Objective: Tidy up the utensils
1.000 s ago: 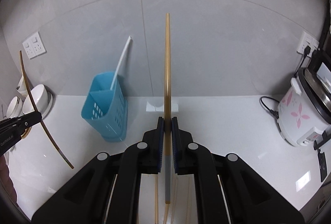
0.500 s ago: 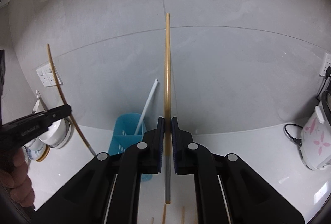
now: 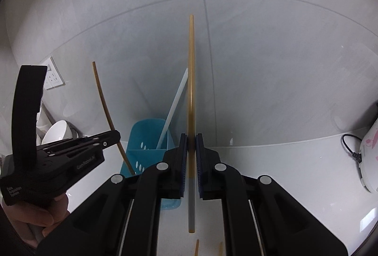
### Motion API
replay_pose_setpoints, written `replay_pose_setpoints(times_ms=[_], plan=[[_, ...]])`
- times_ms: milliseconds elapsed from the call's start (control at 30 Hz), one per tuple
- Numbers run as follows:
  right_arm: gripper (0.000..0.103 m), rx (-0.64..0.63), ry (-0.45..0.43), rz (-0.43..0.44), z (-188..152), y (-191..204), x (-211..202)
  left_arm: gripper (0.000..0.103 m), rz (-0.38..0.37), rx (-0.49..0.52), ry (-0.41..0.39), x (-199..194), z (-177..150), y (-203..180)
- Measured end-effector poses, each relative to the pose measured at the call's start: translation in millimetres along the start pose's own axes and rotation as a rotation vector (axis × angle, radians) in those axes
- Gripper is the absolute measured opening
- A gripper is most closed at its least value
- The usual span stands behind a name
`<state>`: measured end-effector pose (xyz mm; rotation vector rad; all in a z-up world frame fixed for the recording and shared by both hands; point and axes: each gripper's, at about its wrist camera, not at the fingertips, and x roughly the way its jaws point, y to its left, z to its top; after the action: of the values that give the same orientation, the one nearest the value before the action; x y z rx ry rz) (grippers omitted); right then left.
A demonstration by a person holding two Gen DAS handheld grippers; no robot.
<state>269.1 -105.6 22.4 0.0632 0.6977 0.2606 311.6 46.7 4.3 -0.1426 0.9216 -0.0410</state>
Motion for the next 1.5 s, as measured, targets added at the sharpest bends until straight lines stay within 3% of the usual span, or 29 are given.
replay_pose_setpoints(times_ms=[233,367,467,533,600,800,1000,1167,1500], plan=[[0.006,-0.008,0.042,0.001,-13.4,6.5,13.5,0.008,0.020,-0.006,0.005,12.6,-6.5,2.6],[0.006,0.000,0.024,0.021,-8.5,7.0,10.9,0.018,0.030,-0.015,-0.009,6.2,-11.6,12.1],[0.006,0.008,0.006,0.056,-1.0,9.9,7.3,0.041,0.034,-0.042,-0.027,-5.0,-17.3,23.3],[0.007,0.008,-0.018,0.075,3.2,12.2,4.4,0.047,0.038,-0.054,-0.040,-12.6,-20.3,30.8],[0.007,0.007,-0.038,0.100,6.6,16.6,6.5,0.061,0.049,-0.064,-0.048,-19.6,-24.2,36.0],[0.007,0.002,-0.106,0.180,18.5,27.2,1.8,0.079,0.064,-0.093,-0.066,-33.2,-36.3,50.6],[0.007,-0.022,-0.162,0.237,19.0,40.9,8.5,0.088,0.086,-0.124,-0.058,-37.4,-40.1,61.1],[0.007,-0.055,-0.182,0.234,7.1,49.3,23.7,0.094,0.105,-0.136,-0.064,-38.2,-41.9,69.5],[0.007,-0.088,-0.130,0.210,-18.7,55.7,50.1,0.097,0.109,-0.128,-0.040,-28.9,-47.0,71.3]])
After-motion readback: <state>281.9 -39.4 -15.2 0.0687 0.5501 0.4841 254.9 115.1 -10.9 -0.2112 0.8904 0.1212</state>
